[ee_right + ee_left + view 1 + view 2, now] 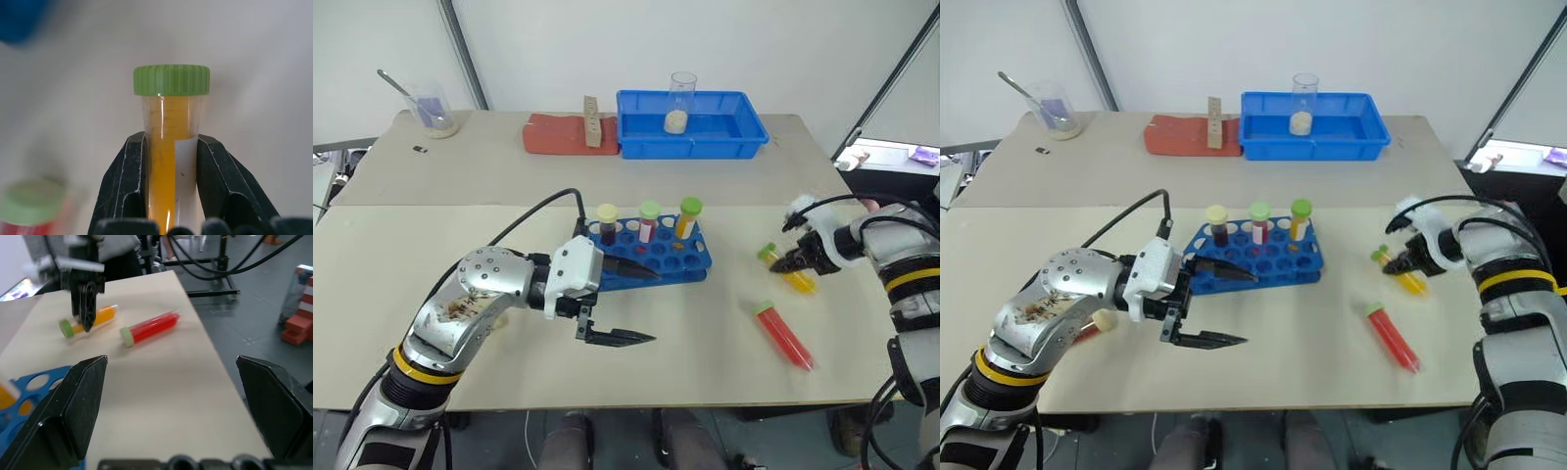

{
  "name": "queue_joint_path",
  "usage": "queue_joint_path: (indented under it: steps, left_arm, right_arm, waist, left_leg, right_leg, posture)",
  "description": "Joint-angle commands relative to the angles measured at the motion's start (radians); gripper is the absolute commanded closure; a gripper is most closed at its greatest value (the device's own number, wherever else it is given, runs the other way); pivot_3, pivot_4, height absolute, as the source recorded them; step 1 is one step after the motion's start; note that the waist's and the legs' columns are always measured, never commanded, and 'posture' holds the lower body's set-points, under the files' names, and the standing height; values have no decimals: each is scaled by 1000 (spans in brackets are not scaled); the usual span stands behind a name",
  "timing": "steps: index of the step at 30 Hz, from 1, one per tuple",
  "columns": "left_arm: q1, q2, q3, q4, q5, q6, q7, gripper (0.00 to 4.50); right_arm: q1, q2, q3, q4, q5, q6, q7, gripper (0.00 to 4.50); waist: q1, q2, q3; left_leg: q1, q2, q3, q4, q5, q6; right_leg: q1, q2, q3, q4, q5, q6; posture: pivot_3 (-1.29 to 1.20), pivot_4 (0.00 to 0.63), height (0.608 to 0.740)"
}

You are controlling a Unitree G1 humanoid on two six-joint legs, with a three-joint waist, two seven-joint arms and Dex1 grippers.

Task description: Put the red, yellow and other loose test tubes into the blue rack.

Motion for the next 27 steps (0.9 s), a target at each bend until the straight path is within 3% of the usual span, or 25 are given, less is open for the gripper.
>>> queue_joint_path:
  steps: [1, 3, 6, 9, 13, 21, 27]
  left_arm:
    - [35, 21, 63, 1, -13, -45, -15, 0]
    - [51, 21, 84, 6, -21, -51, -13, 0]
    - [66, 11, 117, 12, -46, -61, -9, 0]
    - [74, -10, 153, 20, -84, -56, 4, 0]
    - [65, -8, 143, 18, -88, -17, 19, 0]
    - [44, -3, 138, 19, -99, 24, 22, 0]
    - [40, 4, 145, 10, -111, 46, 26, 0]
  right_arm:
    - [145, 34, -272, -395, 191, 87, -72, 3528]
    - [265, 156, -425, -597, 300, 104, -173, 3529]
    - [386, 315, -523, -788, 381, 101, -316, 3531]
    - [480, 439, -471, -877, 344, -27, -439, 3531]
    - [526, 584, -388, -843, 274, -225, -576, 3532]
    - [525, 647, -312, -654, 203, -455, -658, 3538]
    - [533, 658, -271, -597, 201, -517, -674, 3538]
  waist:
    - [5, 0, 0]
    - [7, 0, 0]
    - [9, -1, 0]
    - [10, -1, 0]
    - [6, -1, 0]
    - [3, -1, 0]
    - [1, -1, 0]
  left_leg:
    - [-1, 0, -1, 0, 0, 0]
    - [0, 1, -2, 0, 0, 0]
    - [0, 1, -3, 1, 0, 0]
    - [0, 1, -2, 3, 0, -1]
    - [0, 0, -2, 4, 0, -1]
    - [0, 1, -2, 2, 0, -1]
    - [0, 1, -2, 2, 0, -1]
  right_leg:
    - [0, 0, -1, 0, -1, 1]
    - [1, 1, -2, 1, -2, 1]
    - [2, 1, -3, 1, -2, 2]
    - [2, 1, -2, 2, -1, 4]
    - [2, 0, -1, 1, -1, 3]
    - [1, 1, -1, 1, -1, 1]
    - [1, 1, -2, 1, -2, 2]
  posture:
    - [0, 150, 740]
    - [0, 150, 740]
    - [0, 150, 740]
    - [0, 150, 740]
    - [0, 150, 740]
    - [0, 150, 740]
    - [0, 150, 740]
